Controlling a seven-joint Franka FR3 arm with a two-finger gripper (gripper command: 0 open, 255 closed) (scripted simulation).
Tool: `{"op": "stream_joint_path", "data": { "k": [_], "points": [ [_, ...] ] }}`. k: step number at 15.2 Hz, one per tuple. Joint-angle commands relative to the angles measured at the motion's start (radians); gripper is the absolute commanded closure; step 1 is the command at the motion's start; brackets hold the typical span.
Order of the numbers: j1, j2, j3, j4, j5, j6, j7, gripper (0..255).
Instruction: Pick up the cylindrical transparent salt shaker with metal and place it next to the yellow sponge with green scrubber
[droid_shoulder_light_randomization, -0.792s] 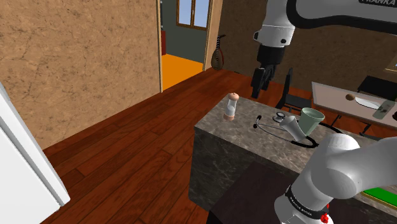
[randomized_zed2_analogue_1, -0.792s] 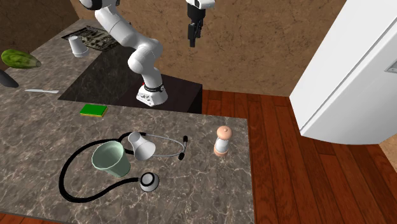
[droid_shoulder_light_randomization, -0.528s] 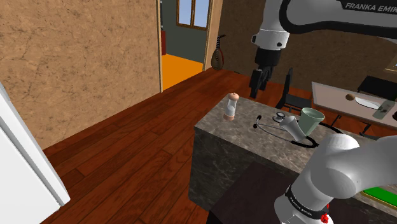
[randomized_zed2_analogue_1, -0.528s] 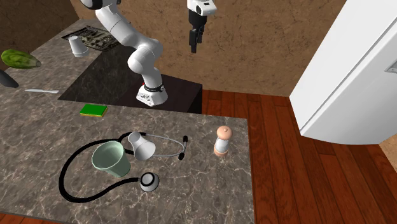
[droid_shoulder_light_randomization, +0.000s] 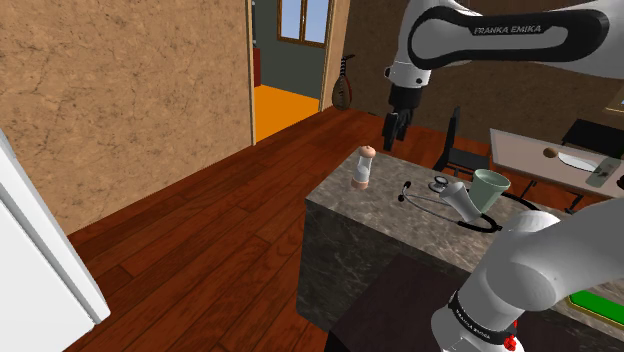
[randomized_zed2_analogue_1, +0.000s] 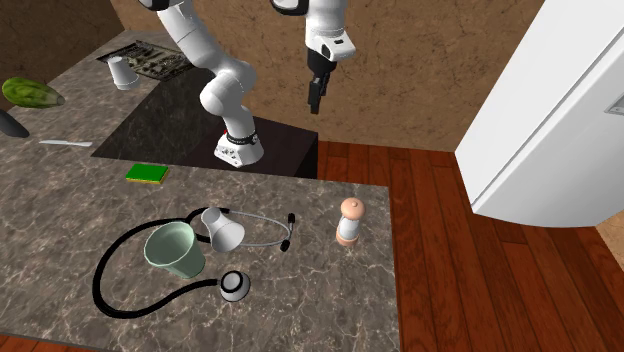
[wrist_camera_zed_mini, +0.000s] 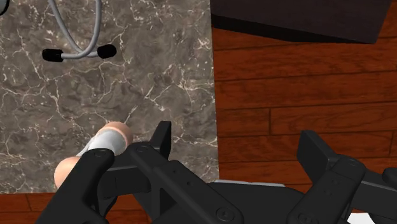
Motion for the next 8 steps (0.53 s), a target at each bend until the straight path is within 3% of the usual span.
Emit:
{"op": "stream_joint_path", "data": {
  "k": [1, 8],
  "points": [
    [-0.007, 0.047, -0.028, 0.003, -0.012, 0.046, -0.035, 0],
    [-0.031, 0.262, -0.126, 0.096, -0.024, 0.173, -0.168, 0]
  ]
}}
